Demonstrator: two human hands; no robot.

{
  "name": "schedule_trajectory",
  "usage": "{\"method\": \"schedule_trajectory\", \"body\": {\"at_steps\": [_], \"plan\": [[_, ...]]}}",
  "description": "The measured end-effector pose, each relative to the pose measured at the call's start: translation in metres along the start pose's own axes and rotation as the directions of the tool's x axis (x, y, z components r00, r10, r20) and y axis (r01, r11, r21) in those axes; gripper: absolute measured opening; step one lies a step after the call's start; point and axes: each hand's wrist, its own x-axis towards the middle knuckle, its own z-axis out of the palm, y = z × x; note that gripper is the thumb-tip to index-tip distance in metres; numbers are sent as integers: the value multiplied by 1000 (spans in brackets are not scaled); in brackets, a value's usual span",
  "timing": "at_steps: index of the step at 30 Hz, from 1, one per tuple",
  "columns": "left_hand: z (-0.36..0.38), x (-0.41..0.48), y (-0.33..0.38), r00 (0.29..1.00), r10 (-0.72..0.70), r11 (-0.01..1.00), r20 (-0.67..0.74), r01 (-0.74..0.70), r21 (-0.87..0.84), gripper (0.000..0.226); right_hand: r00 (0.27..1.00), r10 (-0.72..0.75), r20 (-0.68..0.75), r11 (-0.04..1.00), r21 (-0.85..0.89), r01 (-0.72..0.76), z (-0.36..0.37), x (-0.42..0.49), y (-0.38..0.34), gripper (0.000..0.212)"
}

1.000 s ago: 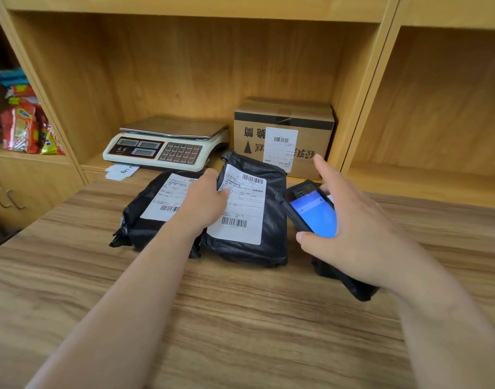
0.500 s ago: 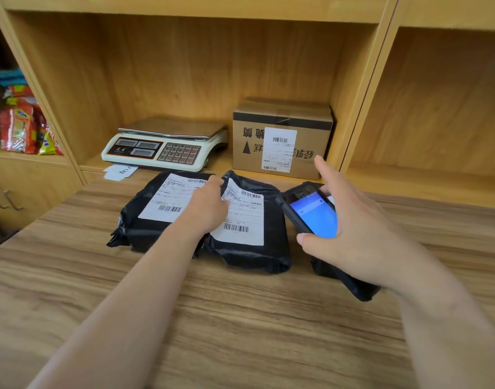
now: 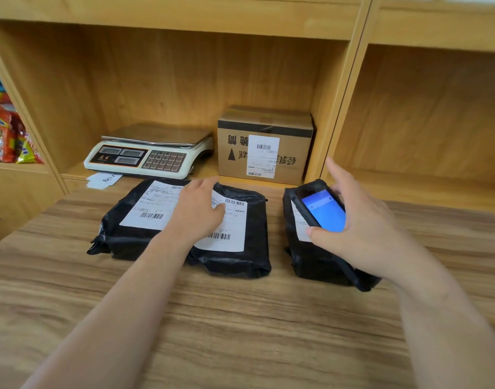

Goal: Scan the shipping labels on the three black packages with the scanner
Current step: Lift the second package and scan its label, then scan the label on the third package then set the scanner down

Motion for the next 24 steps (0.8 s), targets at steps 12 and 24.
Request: {"method": "schedule_trajectory", "body": {"at_steps": [12,24], "plan": [[-5,-34,75,990,130,965,59,-113,-235,60,995,101,-12,986,-132,-102,-21,-14,50,107],[59,-32,130,954,-16,954,301,104,-280,51,986,168,15,965,-207,-161,-31,-25,69,73]]}}
